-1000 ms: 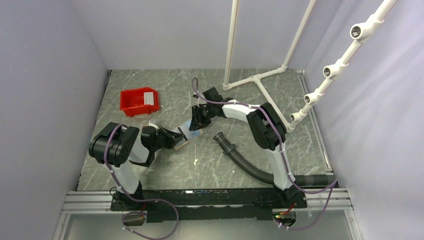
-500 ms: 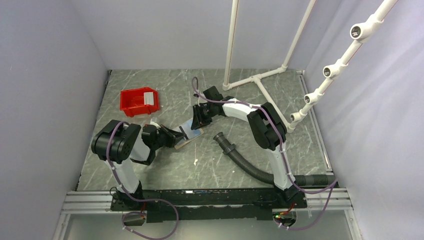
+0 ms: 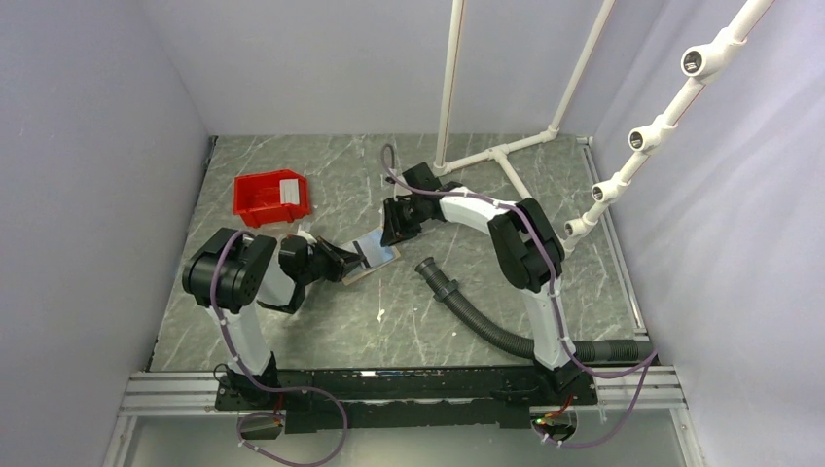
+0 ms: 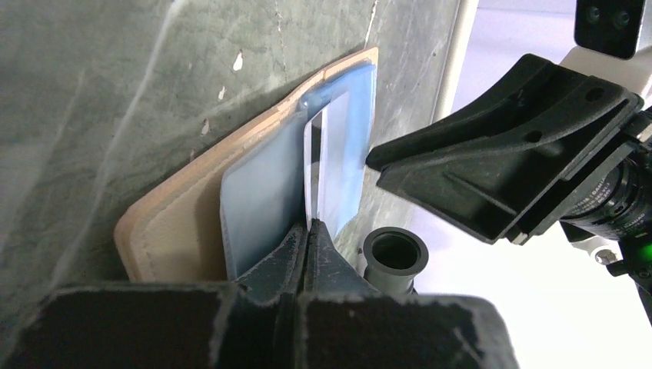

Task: Put the credit cards into the card holder
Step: Insert the credit card into the card holder.

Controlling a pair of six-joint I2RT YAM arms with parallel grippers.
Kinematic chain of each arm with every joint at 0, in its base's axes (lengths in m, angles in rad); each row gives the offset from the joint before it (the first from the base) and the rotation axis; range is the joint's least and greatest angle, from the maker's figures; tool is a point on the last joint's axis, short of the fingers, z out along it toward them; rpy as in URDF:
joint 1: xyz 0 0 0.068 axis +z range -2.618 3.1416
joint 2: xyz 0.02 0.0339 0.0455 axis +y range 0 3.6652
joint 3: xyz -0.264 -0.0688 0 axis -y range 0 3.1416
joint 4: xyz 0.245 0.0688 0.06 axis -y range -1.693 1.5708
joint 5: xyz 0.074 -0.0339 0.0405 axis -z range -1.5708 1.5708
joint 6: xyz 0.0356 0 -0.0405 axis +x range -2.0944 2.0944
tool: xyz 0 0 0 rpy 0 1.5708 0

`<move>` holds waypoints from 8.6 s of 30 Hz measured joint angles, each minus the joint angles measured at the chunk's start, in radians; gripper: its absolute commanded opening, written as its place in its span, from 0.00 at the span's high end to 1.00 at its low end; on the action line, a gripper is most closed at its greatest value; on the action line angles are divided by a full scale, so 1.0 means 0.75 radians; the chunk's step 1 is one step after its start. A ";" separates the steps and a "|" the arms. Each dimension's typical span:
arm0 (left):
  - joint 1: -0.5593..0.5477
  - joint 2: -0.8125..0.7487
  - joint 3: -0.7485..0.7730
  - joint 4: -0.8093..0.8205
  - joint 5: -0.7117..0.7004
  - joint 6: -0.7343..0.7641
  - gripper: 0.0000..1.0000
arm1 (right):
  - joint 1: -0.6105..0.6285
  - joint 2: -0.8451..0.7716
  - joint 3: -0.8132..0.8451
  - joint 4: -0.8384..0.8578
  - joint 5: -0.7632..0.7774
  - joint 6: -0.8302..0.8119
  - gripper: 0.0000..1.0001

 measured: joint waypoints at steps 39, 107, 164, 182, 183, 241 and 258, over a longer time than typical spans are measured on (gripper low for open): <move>-0.109 0.017 0.029 0.051 -0.174 -0.077 1.00 | -0.050 -0.005 -0.058 0.073 0.059 0.003 0.91; -0.150 -0.387 -0.119 -0.293 -0.205 0.041 0.49 | -0.012 -0.167 -0.360 0.207 -0.114 0.173 0.87; -0.283 -0.581 0.396 -1.464 -0.330 0.488 0.24 | 0.045 -0.146 -0.319 0.195 -0.140 0.142 0.87; -0.234 -0.557 0.389 -1.378 -0.140 0.478 0.79 | -0.007 -0.164 -0.305 0.107 -0.103 0.081 0.67; -0.240 -0.536 0.395 -1.369 -0.135 0.475 0.80 | -0.008 -0.164 -0.305 0.107 -0.104 0.081 0.67; -0.232 -0.256 0.467 -1.253 -0.130 0.437 0.97 | -0.053 -0.202 -0.347 0.109 -0.144 0.068 0.65; -0.223 -0.270 0.398 -1.174 -0.130 0.423 0.99 | -0.052 -0.201 -0.365 0.108 -0.125 0.061 0.64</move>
